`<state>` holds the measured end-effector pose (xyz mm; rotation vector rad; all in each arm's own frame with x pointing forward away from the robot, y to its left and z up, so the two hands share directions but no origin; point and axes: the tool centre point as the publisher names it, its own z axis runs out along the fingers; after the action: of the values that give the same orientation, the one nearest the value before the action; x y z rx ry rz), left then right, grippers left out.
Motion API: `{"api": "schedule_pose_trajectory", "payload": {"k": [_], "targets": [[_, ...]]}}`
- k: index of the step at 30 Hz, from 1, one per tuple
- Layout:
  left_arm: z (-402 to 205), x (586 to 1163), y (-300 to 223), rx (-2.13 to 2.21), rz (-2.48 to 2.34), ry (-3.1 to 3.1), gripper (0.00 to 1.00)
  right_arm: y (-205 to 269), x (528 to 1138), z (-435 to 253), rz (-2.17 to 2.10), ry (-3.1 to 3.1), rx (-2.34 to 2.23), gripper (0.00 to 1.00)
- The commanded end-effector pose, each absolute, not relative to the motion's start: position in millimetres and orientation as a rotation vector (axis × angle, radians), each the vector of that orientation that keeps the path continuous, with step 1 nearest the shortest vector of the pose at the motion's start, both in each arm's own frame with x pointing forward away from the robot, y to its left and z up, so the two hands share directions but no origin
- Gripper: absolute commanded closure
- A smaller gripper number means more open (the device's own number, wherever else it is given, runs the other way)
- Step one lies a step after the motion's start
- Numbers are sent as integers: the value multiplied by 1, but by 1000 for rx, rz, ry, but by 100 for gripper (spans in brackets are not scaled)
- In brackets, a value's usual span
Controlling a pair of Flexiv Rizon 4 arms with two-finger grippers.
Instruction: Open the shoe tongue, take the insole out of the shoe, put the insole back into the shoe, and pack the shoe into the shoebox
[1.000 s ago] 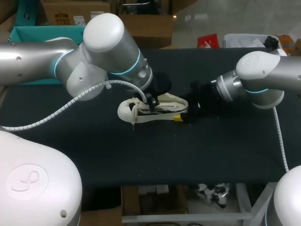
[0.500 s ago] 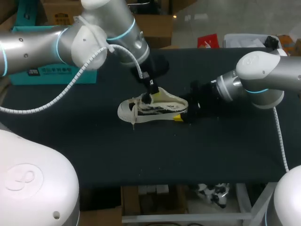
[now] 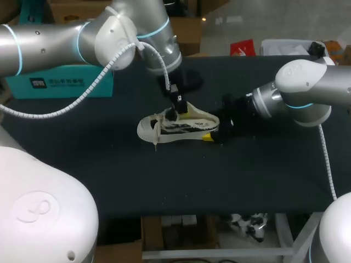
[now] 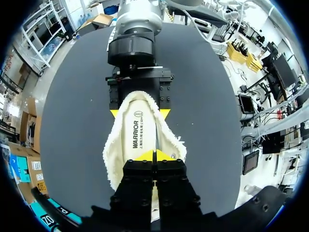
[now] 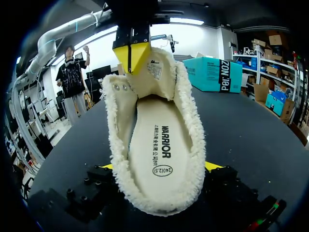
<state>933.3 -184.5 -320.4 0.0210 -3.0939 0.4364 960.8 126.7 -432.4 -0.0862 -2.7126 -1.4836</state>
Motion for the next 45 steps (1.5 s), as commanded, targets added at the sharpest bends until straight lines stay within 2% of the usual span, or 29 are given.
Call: {"api": "schedule_pose_trajectory", "payload": {"k": [1, 13, 24, 34, 45], "targets": [[-334, 945, -199, 10, 318, -3067, 100, 128, 961, -439, -1486, -2712, -86, 100], [-375, 953, -199, -38, 125, -2984, 100, 128, 961, -439, -1486, -2712, -86, 100], [-392, 927, -186, -85, -2, -2965, 100, 128, 961, -439, -1486, -2712, -86, 100], [-392, 905, -176, -99, 17, -3004, 100, 128, 961, -439, -1486, -2712, -86, 100], [-428, 908, -176, 33, 58, -3107, 100, 128, 961, -439, -1486, -2712, -86, 100]]}}
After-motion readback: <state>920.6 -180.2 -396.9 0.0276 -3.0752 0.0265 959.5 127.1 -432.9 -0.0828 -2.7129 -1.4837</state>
